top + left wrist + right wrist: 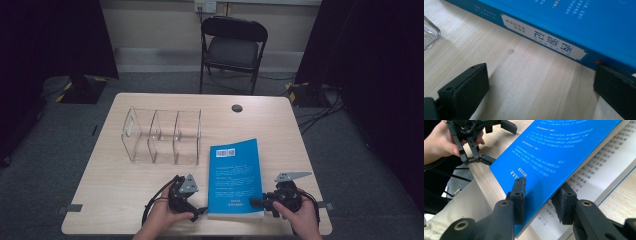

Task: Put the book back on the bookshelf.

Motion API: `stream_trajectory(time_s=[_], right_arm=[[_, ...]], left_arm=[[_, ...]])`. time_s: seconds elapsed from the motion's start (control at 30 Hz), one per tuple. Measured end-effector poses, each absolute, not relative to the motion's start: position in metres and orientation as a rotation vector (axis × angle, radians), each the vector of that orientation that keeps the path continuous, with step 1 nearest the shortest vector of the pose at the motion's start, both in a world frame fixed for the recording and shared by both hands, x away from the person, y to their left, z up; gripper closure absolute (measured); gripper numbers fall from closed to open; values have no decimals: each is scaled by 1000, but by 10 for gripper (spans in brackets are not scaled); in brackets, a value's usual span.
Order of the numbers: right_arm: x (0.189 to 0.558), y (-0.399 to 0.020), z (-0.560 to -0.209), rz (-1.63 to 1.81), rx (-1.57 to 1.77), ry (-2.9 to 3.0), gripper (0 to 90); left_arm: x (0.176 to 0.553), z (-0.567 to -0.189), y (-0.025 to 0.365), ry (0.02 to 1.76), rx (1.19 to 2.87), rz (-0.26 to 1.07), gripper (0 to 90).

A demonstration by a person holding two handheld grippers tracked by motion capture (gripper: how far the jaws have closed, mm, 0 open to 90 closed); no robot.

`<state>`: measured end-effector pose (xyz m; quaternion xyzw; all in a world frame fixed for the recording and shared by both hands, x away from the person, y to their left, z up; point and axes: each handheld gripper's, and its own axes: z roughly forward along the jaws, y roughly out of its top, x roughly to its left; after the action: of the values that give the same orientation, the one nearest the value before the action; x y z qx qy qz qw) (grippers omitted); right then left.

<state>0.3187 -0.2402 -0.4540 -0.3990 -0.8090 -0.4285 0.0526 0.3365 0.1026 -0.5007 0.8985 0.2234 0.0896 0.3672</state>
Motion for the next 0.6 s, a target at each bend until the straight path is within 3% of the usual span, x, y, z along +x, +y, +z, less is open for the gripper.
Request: stream_trajectory(time_s=[0.33, 0.6], right_arm=[[317, -235, -455, -1242, -1242, -2408, 694], [316, -234, -441, -1304, -1356, -2237, 826]], left_arm=[[337, -501, 103, 572, 2299, 227, 0], [337, -501, 102, 572, 2298, 227, 0]])
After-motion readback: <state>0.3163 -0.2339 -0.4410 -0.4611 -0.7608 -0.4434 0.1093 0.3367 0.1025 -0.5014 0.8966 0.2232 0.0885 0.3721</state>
